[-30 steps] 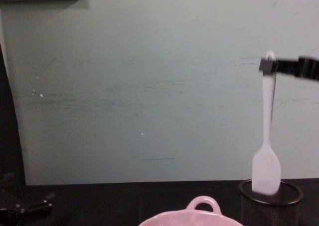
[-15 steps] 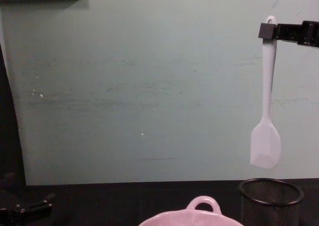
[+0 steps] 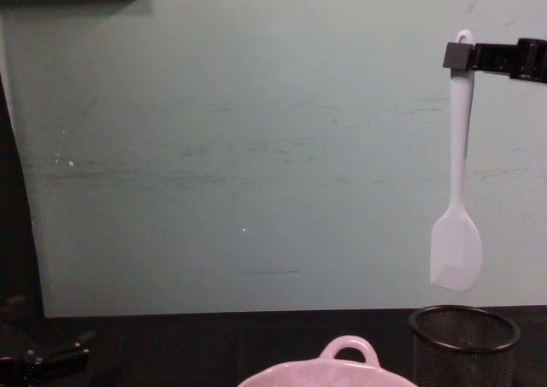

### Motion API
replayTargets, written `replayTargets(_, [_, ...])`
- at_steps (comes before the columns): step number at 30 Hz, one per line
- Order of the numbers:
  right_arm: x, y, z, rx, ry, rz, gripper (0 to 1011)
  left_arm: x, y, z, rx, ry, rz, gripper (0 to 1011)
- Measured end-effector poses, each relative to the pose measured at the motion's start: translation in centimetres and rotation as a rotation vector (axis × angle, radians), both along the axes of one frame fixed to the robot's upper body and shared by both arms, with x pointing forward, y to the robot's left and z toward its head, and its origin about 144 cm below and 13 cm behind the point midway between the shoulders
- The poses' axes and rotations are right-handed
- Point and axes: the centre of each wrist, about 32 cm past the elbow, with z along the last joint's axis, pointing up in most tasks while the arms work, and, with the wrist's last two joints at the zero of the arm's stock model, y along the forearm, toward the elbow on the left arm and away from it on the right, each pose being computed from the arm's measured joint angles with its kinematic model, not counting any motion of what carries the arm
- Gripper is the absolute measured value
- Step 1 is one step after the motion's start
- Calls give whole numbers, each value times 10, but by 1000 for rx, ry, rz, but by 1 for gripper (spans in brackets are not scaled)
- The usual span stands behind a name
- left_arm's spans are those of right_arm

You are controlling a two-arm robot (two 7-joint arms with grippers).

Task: Use the one hand to pick up the spoon and stir the clear water in the bowl.

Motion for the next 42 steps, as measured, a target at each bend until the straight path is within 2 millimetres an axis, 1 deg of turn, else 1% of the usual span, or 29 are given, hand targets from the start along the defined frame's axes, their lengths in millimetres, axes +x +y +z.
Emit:
replayTargets(11, [0, 1, 0, 2, 1, 2, 106, 0, 0, 0, 0, 0, 0, 1011])
replayTargets(14, [2, 10, -4, 12, 0, 26, 106, 0, 0, 0, 0, 0, 0, 1011])
replayTargets(16, [3, 23, -8, 21, 3, 62, 106, 0, 0, 0, 0, 0, 0, 1011])
replayTargets(17, [4, 33, -12, 25, 8, 91, 106, 0, 0, 0, 0, 0, 0, 1011])
replayTargets(18, [4, 33, -12, 25, 8, 91, 106, 0, 0, 0, 0, 0, 0, 1011])
replayTargets(19, [5, 44, -17, 25, 15, 120, 106, 0, 0, 0, 0, 0, 0, 1011])
replayTargets(21, [6, 55, -22, 22, 20, 146, 106, 0, 0, 0, 0, 0, 0, 1011])
replayTargets(22, [7, 64, -28, 22, 22, 169, 106, 0, 0, 0, 0, 0, 0, 1011])
replayTargets(24, [8, 75, -37, 23, 21, 194, 106, 0, 0, 0, 0, 0, 0, 1011])
replayTargets(27, [9, 83, -49, 28, 17, 208, 106, 0, 0, 0, 0, 0, 0, 1011])
replayTargets(28, [9, 86, -56, 31, 15, 216, 106, 0, 0, 0, 0, 0, 0, 1011])
replayTargets(35, [4, 93, -85, 18, 24, 230, 106, 0, 0, 0, 0, 0, 0, 1011])
replayTargets(42, [-2, 96, -102, 30, 39, 240, 106, 0, 0, 0, 0, 0, 0, 1011])
